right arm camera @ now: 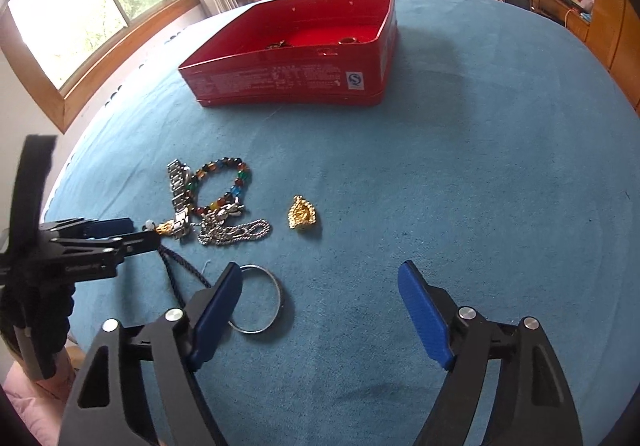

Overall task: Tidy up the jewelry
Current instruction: 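Grasp the gold pendant on black cord with the left tool while the right tool grasps a silver bangle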

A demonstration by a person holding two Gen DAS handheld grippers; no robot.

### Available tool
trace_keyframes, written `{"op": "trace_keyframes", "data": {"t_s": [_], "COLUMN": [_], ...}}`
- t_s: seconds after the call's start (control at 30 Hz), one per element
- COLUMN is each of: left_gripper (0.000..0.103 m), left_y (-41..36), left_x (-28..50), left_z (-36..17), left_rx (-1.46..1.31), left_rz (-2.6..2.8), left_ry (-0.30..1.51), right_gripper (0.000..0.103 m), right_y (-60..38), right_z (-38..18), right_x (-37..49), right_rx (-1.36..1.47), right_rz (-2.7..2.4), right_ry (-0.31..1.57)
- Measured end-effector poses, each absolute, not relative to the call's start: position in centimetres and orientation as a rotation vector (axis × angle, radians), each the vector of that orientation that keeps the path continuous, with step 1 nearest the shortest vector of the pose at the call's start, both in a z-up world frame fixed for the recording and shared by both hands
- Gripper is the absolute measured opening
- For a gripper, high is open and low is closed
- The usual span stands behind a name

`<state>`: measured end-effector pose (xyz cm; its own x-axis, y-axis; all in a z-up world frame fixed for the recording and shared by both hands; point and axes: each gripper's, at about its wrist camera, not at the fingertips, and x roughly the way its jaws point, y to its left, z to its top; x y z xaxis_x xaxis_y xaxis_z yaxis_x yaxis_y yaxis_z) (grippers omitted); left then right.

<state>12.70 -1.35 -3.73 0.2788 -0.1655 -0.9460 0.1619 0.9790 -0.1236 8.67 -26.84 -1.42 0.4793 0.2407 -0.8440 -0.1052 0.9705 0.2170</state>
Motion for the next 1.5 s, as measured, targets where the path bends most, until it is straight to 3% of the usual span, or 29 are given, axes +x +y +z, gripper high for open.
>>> {"op": "trace_keyframes", "data": {"t_s": [0.1, 0.33, 0.4, 0.53, 0.97, 1.2, 1.33, 1.5], "left_gripper": [0.064, 0.022, 0.021, 0.014, 0.014, 0.014, 0.014, 0.014], "left_y": [-1.6, -2.3, -2.0, -1.2, 3.5, 2.4, 2.1, 2.1], "left_x": [13.0, 12.8, 12.7, 12.3, 9.3, 9.2, 9.4, 9.3], "left_z": [-3.9, -3.9, -3.9, -3.7, -1.1, -2.1, -2.9, -3.1], "left_rx": [0.009, 0.029, 0.025, 0.009, -0.021, -0.029, -0.031, -0.034], "left_rz": [-0.207, -0.233, -0.245, -0.267, -0.348, -0.345, -0.349, -0.364], "left_ry": [1.264, 1.265, 1.26, 1.248, 1.173, 1.193, 1.206, 1.205], "right_gripper": [0.08, 0.08, 0.08, 0.068, 0.065, 0.065, 0.056, 0.055], "right_y": [-26.5, -26.2, -25.9, -25.6, -22.8, -21.2, -20.5, -19.8], "right_z": [-1.3, -1.4, -1.5, -2.1, -3.4, -4.4, -4.6, -4.7], "right_x": [8.1, 8.0, 7.9, 8.2, 8.4, 8.6, 8.5, 8.1], "right_rx": [0.125, 0.124, 0.125, 0.156, 0.152, 0.096, 0.045, -0.01], "right_rz": [0.215, 0.228, 0.239, 0.278, 0.327, 0.303, 0.262, 0.243], "right_ry": [1.04, 1.05, 1.054, 1.092, 1.176, 1.202, 1.185, 1.161]}}
